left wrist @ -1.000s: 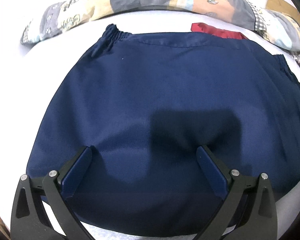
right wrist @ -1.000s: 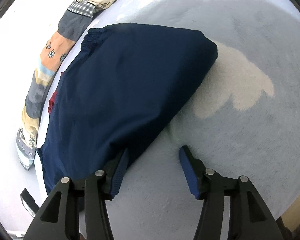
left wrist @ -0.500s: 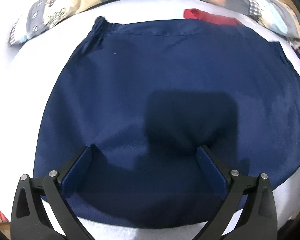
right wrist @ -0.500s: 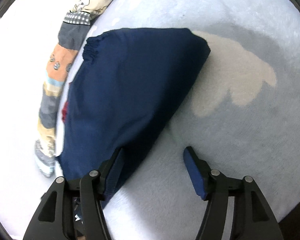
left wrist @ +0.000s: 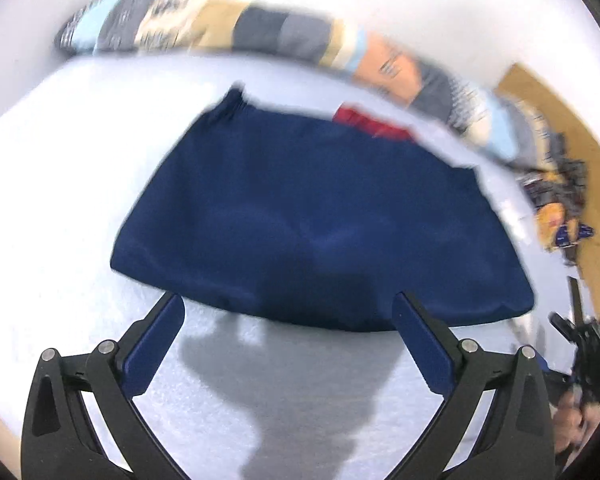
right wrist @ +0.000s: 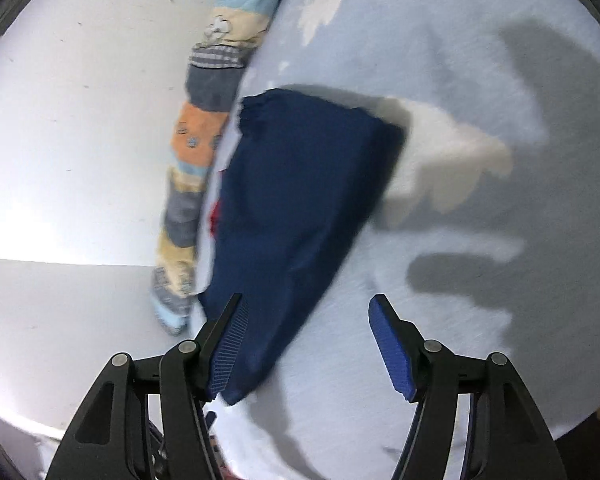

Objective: Fold large clothes

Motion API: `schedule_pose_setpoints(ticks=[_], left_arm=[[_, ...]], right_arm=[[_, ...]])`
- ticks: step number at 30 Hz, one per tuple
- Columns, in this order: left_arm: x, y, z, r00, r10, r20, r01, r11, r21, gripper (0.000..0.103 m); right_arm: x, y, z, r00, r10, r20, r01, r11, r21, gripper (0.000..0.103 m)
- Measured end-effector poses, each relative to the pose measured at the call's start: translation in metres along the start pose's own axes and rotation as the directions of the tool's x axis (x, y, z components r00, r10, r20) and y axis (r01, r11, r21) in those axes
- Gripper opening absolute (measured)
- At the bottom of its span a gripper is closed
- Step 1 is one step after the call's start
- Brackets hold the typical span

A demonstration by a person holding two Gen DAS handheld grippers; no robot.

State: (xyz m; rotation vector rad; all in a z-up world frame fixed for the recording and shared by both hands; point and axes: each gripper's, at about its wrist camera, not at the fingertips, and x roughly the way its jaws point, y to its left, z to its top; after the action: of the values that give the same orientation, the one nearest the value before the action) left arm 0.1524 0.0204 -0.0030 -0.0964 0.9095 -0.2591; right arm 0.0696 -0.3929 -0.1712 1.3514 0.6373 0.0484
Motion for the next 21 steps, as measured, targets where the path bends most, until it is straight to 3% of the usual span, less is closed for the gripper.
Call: schedule_pose_setpoints(ticks=[3,4,5,8,11,13,15,18,21], left_arm=[[-0.004,0.004,-0.015,0.997,-0.021,0.074,0.018,0.999,0.035,0.103],[0.005,0.005,-0.012,1.000,-0.021,0.019,0.021,1.000,0.018,0.103],[0.007,0.004,-0.010,0.999,-0.051,0.012,0.051,0.999,0.012,0.103],[0.012,0.001,0.005,0.996,-0.064,0.057,0.062,0.998,0.024,0.103],[0.030,-0.007,0.015,0.995,-0.092,0.042,0.092,0.996,0.002,0.103],[0.043,-0.015,0.017,0.996,-0.090,0.017,0.089,0.996,0.014,0.103],[0.054,-0.023,0.021,0.996,-0.089,-0.004,0.089,0.996,0.011,0.103],[0.073,-0.036,0.030,0.996,-0.090,-0.022,0.090,0.996,0.011,0.103],[0.083,-0.046,0.036,0.998,-0.060,-0.035,0.061,0.998,0.033,0.103]], right_arm=[[-0.005,0.008,-0.002,0.999,0.028,0.019,-0.027,0.999,-0.021,0.066],[-0.007,0.009,-0.002,0.999,0.030,0.031,-0.029,0.999,-0.022,0.066],[-0.010,0.010,-0.002,0.998,0.031,0.046,-0.030,0.999,-0.016,0.066],[-0.015,0.014,0.002,0.998,0.007,0.059,-0.007,1.000,0.003,0.066],[-0.010,0.020,0.009,0.998,-0.001,0.056,0.003,0.999,-0.047,0.065],[0.000,0.014,0.017,0.997,-0.063,0.037,0.066,0.995,-0.072,0.061],[0.005,-0.001,0.025,0.997,-0.072,0.017,0.072,0.997,0.016,0.060],[0.008,-0.009,0.040,0.992,-0.122,0.037,0.121,0.992,0.024,0.060],[0.021,-0.011,0.047,0.996,-0.089,0.014,0.089,0.995,0.034,0.060]])
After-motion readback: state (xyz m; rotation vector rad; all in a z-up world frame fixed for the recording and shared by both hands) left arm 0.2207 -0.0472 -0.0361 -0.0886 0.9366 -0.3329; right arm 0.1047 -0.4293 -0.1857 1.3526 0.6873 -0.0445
